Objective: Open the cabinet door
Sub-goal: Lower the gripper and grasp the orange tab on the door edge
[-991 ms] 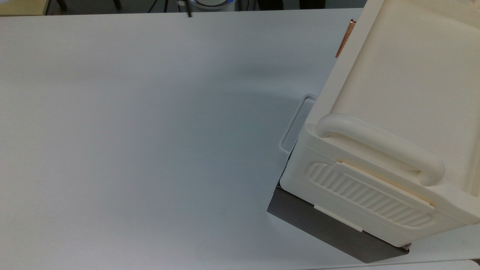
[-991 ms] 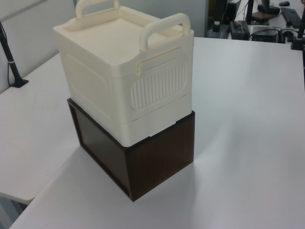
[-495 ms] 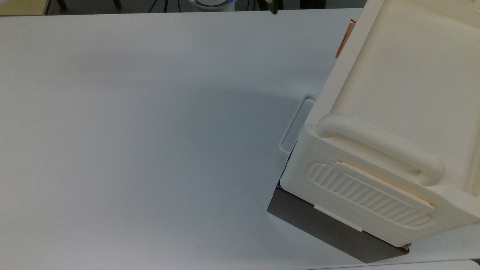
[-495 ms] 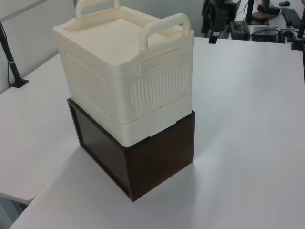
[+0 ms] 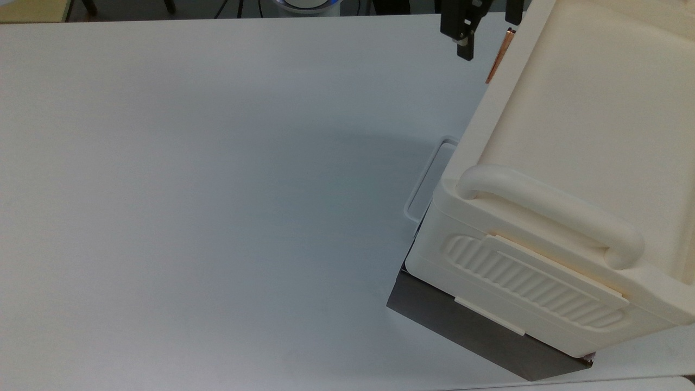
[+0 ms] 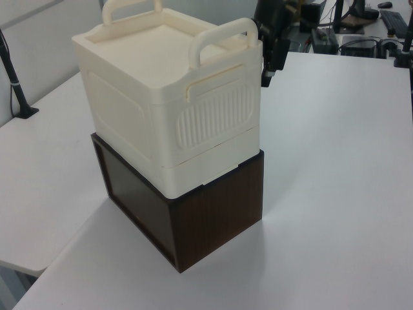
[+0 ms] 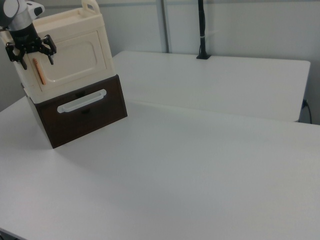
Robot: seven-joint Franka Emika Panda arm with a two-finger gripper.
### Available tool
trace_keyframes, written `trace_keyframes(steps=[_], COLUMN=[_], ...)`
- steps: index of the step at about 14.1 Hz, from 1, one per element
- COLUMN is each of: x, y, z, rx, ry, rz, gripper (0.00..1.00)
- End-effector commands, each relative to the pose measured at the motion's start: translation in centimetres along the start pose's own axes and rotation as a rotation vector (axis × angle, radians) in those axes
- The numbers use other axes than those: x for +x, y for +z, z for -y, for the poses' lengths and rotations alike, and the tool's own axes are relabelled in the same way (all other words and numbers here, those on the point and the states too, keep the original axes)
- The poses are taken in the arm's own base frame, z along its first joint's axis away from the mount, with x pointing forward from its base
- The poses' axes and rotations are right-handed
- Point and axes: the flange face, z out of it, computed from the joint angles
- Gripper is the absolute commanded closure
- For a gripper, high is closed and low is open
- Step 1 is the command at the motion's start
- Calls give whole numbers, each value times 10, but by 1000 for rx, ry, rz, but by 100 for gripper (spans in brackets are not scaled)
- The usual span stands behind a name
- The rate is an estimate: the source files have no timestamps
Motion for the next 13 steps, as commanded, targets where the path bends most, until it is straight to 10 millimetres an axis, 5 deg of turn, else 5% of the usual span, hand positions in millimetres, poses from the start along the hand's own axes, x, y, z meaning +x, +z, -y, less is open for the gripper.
trace_keyframes(steps=[1,8,13], x=[7,0,0], y=[-3,-2,-2], z=[-1,2,4], rx=[13,32,71], ry=[-93,-273,-248], rz=[-35,10,-1], gripper=[16,93,97])
